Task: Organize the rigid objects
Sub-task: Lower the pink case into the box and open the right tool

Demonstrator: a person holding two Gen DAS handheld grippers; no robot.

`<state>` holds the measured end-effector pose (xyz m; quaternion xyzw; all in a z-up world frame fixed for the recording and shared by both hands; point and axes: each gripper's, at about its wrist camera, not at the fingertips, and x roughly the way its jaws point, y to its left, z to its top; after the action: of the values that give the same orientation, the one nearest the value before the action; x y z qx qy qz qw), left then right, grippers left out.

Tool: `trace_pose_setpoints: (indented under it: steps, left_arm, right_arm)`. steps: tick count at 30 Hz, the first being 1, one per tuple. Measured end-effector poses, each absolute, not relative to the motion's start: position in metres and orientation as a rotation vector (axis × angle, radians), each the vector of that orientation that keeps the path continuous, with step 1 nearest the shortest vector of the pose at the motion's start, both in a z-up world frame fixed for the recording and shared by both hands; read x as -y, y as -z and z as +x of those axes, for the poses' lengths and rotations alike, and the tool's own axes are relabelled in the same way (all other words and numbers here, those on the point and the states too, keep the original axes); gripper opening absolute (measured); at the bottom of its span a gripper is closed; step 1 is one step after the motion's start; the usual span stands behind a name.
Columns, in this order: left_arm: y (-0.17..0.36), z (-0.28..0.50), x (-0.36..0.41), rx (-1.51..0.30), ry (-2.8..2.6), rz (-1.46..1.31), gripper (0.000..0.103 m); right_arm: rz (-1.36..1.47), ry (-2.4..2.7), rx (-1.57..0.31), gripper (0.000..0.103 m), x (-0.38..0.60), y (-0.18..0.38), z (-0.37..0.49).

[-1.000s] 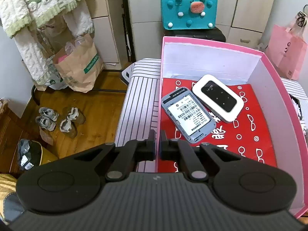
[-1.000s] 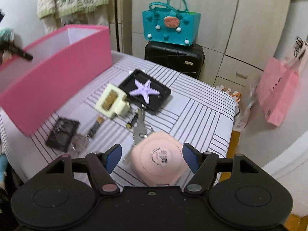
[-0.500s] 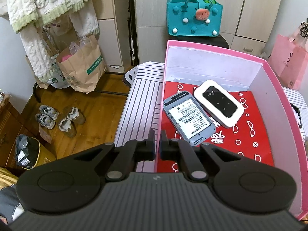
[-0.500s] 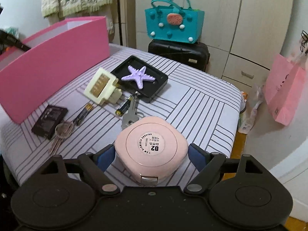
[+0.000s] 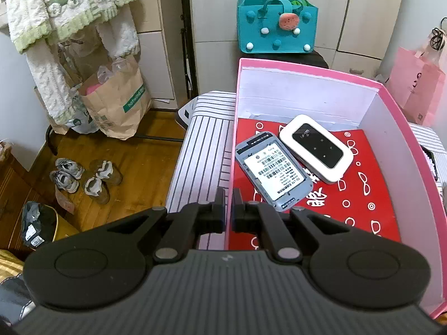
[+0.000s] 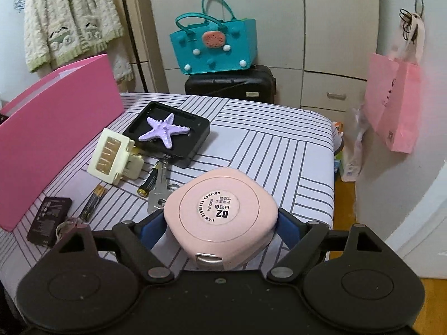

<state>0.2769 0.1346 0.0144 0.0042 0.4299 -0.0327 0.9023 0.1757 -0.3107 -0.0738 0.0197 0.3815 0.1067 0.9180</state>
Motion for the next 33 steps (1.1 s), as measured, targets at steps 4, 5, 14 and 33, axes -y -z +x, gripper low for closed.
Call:
trace_pose_setpoints:
  steps: [4,5,14,33]
  left_arm:
    - [-0.014,0.275,-0.133,-0.882,0.073,0.025,0.003]
    - [-0.013,0.275,-0.133,-0.882,0.075,0.025,0.003]
    - [-0.012,0.273,-0.137,-0.862,0.118,0.027,0.003]
    - [-0.011,0.272,-0.143,-0.850,0.188,0.037,0.005]
  right_arm:
    - [0.068,-0.200,-0.789,0.087,0.311,0.068,0.178]
    - [0.065,-0.198,-0.782,0.087,0.311,0.065,0.177]
    - [0.121,-0.259,-0.679,0.087,0.294,0.010,0.168]
    - [0.087,-0.797,-0.666,0.087,0.137,-0.048,0.223]
